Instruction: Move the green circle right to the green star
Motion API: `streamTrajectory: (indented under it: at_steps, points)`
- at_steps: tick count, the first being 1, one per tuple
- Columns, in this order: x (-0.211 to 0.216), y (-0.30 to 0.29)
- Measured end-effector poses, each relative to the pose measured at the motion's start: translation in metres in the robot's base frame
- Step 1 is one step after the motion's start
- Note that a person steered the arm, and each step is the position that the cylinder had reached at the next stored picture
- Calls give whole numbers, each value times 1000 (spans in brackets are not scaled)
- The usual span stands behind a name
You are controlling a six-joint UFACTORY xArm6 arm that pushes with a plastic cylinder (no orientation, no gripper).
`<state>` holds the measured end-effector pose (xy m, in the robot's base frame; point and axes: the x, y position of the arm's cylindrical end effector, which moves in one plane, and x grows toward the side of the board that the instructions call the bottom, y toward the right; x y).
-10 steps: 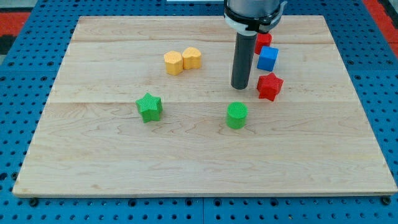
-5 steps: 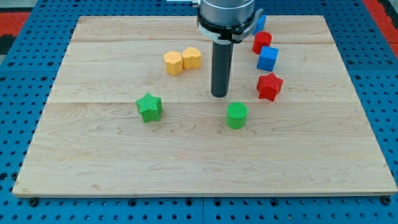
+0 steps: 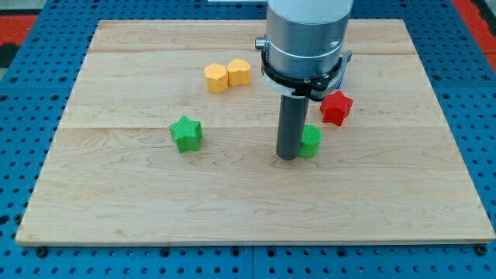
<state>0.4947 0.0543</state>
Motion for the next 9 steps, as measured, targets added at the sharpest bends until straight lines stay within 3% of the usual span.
streamTrajectory:
  at_steps: [3, 4, 6, 7, 9]
  points:
    - [7, 80]
    - [-13, 88]
    - [-16, 13]
    - [-27, 13]
    - [-89, -4]
